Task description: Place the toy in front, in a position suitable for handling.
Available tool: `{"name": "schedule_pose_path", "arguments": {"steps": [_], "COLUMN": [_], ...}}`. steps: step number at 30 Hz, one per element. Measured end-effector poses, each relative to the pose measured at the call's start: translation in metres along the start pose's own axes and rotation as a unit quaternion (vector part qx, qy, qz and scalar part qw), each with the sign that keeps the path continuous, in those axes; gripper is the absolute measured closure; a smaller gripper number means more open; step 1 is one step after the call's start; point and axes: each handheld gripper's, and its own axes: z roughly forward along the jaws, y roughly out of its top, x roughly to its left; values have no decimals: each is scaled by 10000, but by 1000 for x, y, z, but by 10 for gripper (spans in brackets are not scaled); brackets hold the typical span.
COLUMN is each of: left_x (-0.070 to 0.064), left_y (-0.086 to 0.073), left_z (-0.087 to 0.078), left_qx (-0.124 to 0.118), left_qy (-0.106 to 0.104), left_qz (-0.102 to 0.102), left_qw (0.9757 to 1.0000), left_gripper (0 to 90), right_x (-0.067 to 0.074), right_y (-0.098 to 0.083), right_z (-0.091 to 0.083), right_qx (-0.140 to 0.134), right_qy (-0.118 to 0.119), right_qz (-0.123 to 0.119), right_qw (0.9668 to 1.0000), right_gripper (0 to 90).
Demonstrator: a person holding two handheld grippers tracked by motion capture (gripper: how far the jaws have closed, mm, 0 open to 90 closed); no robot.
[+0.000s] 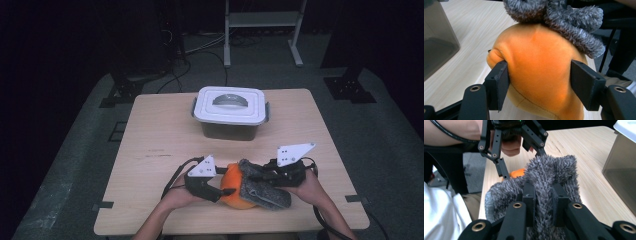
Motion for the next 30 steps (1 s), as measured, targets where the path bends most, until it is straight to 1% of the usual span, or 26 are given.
{"name": "schedule_pose_path", "arguments": {"steps": [3, 5, 6, 8, 9, 10, 11, 12, 13, 14, 15, 17, 19, 20, 21, 22, 23, 25, 28, 29, 30], "left_x": [3, 4, 5, 7, 9, 10, 11, 11, 10, 9, 7, 5, 2, 1, 1, 1, 2, 4, 6, 7, 9], "left_y": [-3, -4, -4, -3, -2, -1, -1, -2, -3, -4, -5, -4, 0, 1, 1, 1, 1, -1, -2, -2, -2], "left_z": [-4, -6, -7, -8, -9, -10, -9, -7, -4, -1, 1, -1, -2, -2, -3, -4, -4, -5, -6, -6, -6], "left_qx": [1, 30, -4, -59, -152, -188, -197, -177, -113, -17, -4, -57, -94, -98, -98, -131, -174, -182, -170, -194, -227], "left_qy": [-62, -117, -142, -204, -151, -130, -138, -160, -230, -224, -212, -128, 27, 113, 150, 160, 148, 99, 71, 54, 10], "left_qz": [-74, -66, -123, -285, -410, -525, -579, -615, -667, -616, -576, -425, -250, -171, -105, -79, -129, -180, -199, -282, -399], "left_qw": [10000, 9999, 9998, 9994, 9989, 9984, 9980, 9978, 9974, 9978, 9981, 9990, 9996, 9997, 9998, 9998, 9997, 9996, 9996, 9994, 9989], "left_gripper": [366, 359, 345, 279, 242, 197, 179, 173, 175, 180, 214, 288, 348, 369, 380, 388, 398, 400, 384, 361, 318], "right_x": [-4, -7, -6, -5, -4, -2, -1, 0, 2, 4, 6, 10, 12, 13, 13, 13, 11, 7, 0, -1, -2], "right_y": [-6, -11, -12, -13, -12, -12, -11, -11, -9, -7, -4, 1, 5, 6, 6, 6, 5, 1, -9, -11, -13], "right_z": [-1, -2, -2, 0, 0, 1, 3, 4, 6, 8, 10, 11, 12, 13, 14, 14, 13, 10, 6, 4, 3], "right_qx": [85, 158, 169, 209, 246, 237, 239, 235, 236, 277, 313, 259, 146, 168, 187, 189, 175, 174, 276, 312, 320], "right_qy": [-38, -63, -78, -87, -68, 20, 111, 183, 286, 310, 308, 185, 82, -18, -70, -69, -50, -24, -11, -19, -12], "right_qz": [74, 154, 150, 93, 77, 63, 38, 26, -42, -92, -164, -235, -224, -256, -295, -283, -248, -166, -30, 2, 29], "right_qw": [9999, 9997, 9997, 9997, 9996, 9997, 9996, 9996, 9993, 9991, 9989, 9992, 9996, 9995, 9994, 9994, 9995, 9997, 9996, 9995, 9995], "right_gripper": [760, 759, 759, 759, 759, 759, 759, 758, 756, 754, 754, 754, 754, 754, 754, 754, 754, 754, 754, 754, 754]}}
